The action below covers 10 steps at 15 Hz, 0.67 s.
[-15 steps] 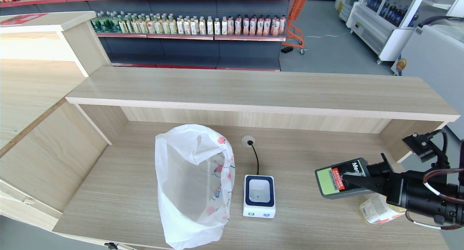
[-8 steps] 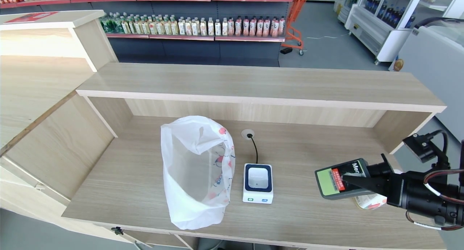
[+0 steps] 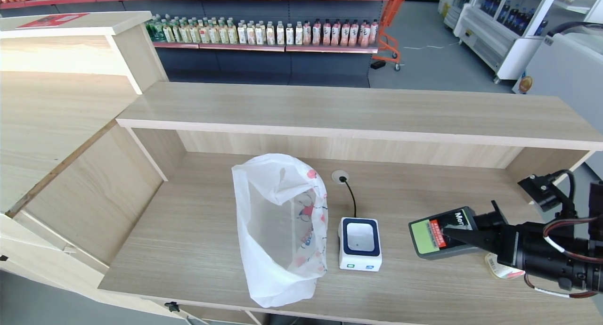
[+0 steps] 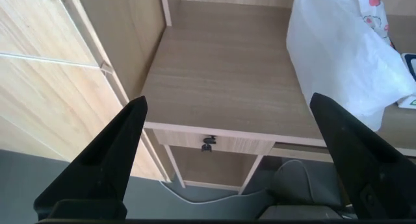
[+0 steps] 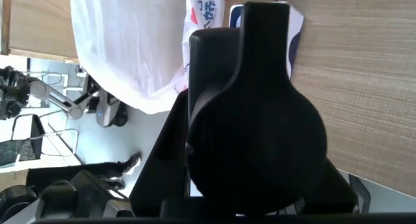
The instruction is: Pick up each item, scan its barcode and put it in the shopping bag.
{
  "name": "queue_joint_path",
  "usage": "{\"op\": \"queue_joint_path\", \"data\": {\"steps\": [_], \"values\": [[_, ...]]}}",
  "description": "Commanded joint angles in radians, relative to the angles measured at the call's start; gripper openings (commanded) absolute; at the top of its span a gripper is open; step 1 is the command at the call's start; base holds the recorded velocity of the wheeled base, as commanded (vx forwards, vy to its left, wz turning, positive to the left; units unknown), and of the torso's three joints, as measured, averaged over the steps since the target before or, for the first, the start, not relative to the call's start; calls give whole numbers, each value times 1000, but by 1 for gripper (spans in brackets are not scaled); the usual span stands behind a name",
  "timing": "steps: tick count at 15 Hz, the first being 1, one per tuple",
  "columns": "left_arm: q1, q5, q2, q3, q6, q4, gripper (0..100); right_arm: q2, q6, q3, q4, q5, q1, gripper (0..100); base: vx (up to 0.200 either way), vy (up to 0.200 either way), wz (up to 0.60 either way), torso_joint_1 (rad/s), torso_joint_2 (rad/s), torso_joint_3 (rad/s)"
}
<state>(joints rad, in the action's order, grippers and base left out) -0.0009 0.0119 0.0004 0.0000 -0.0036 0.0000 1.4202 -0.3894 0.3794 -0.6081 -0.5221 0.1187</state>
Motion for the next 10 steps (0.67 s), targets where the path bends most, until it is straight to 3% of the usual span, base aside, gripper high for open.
{"op": "queue_joint_path", "data": {"steps": [1, 4, 7, 10], "values": [[1, 0, 0, 0, 1, 0, 100, 72, 17, 23, -4, 25, 1, 0, 0, 0, 0, 0, 0, 0], [-1, 0, 0, 0, 2, 0, 100, 229, 130, 84, -7, 106, 21, 0, 0, 0, 0, 0, 0, 0], [1, 0, 0, 0, 4, 0, 100, 322, 132, 108, -25, 106, 76, 0, 0, 0, 0, 0, 0, 0], [1, 0, 0, 0, 4, 0, 100, 433, 133, 128, -147, 105, 137, 0, 0, 0, 0, 0, 0, 0]]}}
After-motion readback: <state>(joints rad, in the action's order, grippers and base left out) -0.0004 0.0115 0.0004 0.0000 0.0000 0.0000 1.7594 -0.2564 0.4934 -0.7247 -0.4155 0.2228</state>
